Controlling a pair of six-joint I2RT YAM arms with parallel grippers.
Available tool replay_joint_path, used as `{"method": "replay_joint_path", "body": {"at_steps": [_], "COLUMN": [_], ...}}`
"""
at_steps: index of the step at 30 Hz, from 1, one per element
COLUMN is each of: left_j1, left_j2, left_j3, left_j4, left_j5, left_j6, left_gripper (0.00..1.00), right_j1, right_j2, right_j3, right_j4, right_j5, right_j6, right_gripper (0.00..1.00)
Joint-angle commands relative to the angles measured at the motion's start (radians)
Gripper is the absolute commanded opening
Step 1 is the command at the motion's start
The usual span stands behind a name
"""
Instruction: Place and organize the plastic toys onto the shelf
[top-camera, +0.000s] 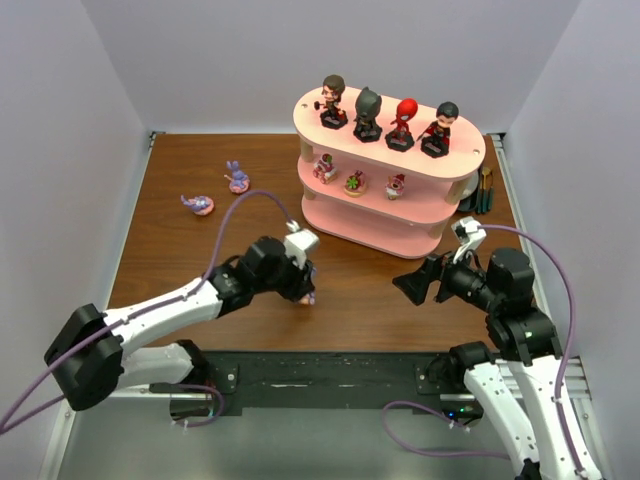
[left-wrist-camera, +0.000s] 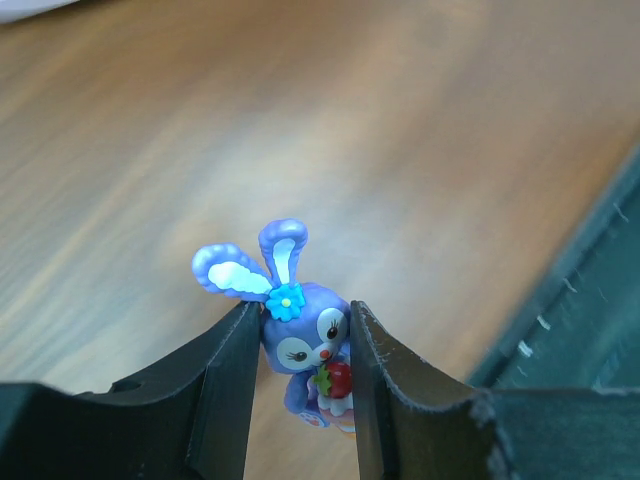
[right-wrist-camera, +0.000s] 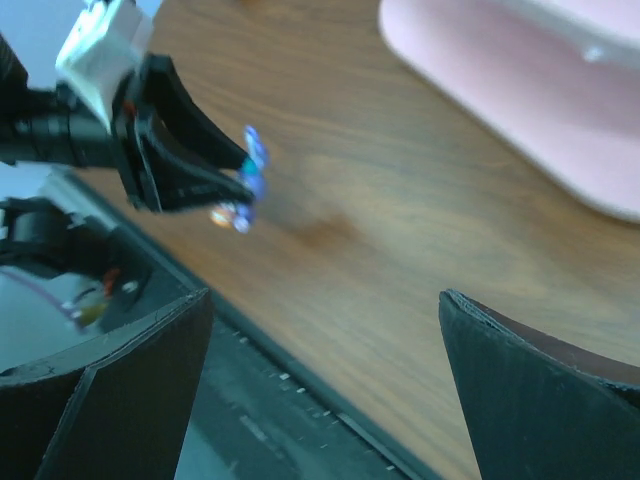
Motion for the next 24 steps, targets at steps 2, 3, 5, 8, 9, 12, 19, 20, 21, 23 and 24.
{"method": "replay_joint_path", "body": {"at_steps": [2, 3, 5, 8, 9, 12, 19, 20, 21, 23, 24], "left_j1": [-0.236, -0.263, -0.329, -0.388, -0.399, -0.428, -0.439, -0.439, -0.439, -0.439, -0.440], "left_j2": [0.009, 0.015, 0.032, 0.055, 0.064, 0.101, 0.170, 0.176, 0.182, 0.200, 0.205], "left_j3": [0.048, 0.054, 0.074, 0.107, 0.117, 0.163, 0.216, 0.222, 0.226, 0.237, 0.242], "left_j4": [0.138, 0.149, 0.178, 0.204, 0.207, 0.207, 0.255, 0.255, 0.257, 0.260, 0.261], "left_j5": [-0.056, -0.069, -0.101, -0.139, -0.147, -0.167, -0.165, -0.165, -0.161, -0.150, -0.147], "left_j6": [0.175, 0.184, 0.214, 0.240, 0.241, 0.241, 0.211, 0.206, 0.203, 0.191, 0.185], "left_gripper": [0.10, 0.10, 0.10, 0.10, 0.10, 0.09, 0.09, 0.09, 0.09, 0.09, 0.09], "right_j1": [0.003, 0.001, 0.003, 0.003, 0.003, 0.003, 0.007, 0.010, 0.012, 0.014, 0.014], "right_j2": [0.006, 0.009, 0.009, -0.014, -0.018, -0.029, -0.046, -0.048, -0.048, -0.046, -0.046], "right_j3": [-0.051, -0.069, -0.091, -0.141, -0.155, -0.203, -0.272, -0.277, -0.289, -0.296, -0.301], "right_j4": [0.081, 0.081, 0.081, 0.116, 0.132, 0.185, 0.244, 0.248, 0.260, 0.271, 0.280], "right_j5": [-0.140, -0.145, -0.142, -0.159, -0.166, -0.189, -0.214, -0.215, -0.217, -0.223, -0.225], "right_j6": [0.130, 0.141, 0.150, 0.185, 0.211, 0.248, 0.271, 0.276, 0.278, 0.279, 0.281], "right_gripper": [0.97, 0.95, 0.94, 0.91, 0.88, 0.81, 0.70, 0.69, 0.68, 0.65, 0.64]}}
